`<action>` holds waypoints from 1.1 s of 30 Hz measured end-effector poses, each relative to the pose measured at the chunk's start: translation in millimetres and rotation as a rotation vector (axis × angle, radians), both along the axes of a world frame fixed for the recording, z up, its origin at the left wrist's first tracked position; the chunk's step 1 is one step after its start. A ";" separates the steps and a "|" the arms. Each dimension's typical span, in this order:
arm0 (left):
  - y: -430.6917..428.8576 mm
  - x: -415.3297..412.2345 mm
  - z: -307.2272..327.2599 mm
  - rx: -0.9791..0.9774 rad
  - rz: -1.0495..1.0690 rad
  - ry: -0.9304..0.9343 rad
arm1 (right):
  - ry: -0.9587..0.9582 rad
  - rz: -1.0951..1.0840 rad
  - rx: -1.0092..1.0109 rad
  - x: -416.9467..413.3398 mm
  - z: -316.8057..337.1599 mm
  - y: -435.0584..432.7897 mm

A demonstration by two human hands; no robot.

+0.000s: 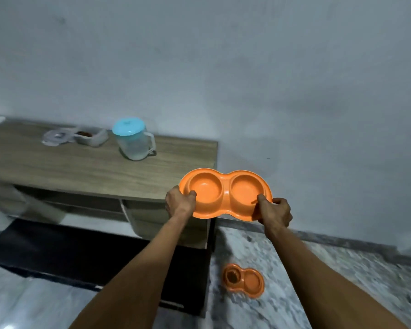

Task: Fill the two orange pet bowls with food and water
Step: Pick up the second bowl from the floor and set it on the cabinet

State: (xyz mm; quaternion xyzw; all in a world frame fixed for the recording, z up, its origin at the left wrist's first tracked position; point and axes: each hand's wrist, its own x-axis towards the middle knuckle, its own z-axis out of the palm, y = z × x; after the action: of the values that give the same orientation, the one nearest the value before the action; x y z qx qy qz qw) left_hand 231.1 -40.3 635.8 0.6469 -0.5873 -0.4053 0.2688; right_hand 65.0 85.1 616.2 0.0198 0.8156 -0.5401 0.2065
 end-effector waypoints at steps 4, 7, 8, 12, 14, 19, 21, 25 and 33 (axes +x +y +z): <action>-32.1 80.2 16.4 -0.025 0.053 0.012 | -0.009 0.064 -0.018 74.7 12.0 -39.2; -58.6 132.5 23.2 -0.017 0.113 0.004 | -0.012 0.127 -0.026 120.9 17.1 -74.9; -68.1 148.1 24.8 -0.020 0.133 0.004 | -0.014 0.148 -0.027 134.6 18.8 -87.1; -110.8 201.9 26.0 -0.022 0.194 0.022 | -0.016 0.208 -0.029 179.8 20.1 -139.9; -133.7 225.4 24.2 -0.022 0.215 0.016 | -0.025 0.237 -0.040 200.7 16.8 -169.5; -206.8 274.7 14.5 -0.021 0.238 -0.008 | -0.054 0.262 -0.033 246.7 7.7 -248.5; -235.6 288.8 13.0 -0.008 0.228 -0.029 | -0.064 0.261 -0.016 260.7 3.5 -277.3; -288.7 313.6 6.9 -0.007 0.226 -0.035 | -0.077 0.259 0.007 288.3 -4.0 -324.1; -376.6 348.5 -14.3 0.011 0.166 -0.044 | -0.063 0.233 0.074 319.6 -15.0 -409.4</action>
State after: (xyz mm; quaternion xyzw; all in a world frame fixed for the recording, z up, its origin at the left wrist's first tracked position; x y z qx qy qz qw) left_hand 579.5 -416.9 621.5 0.7037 -0.5351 -0.3706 0.2849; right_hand 384.6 -324.4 601.2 -0.0503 0.8250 -0.4809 0.2926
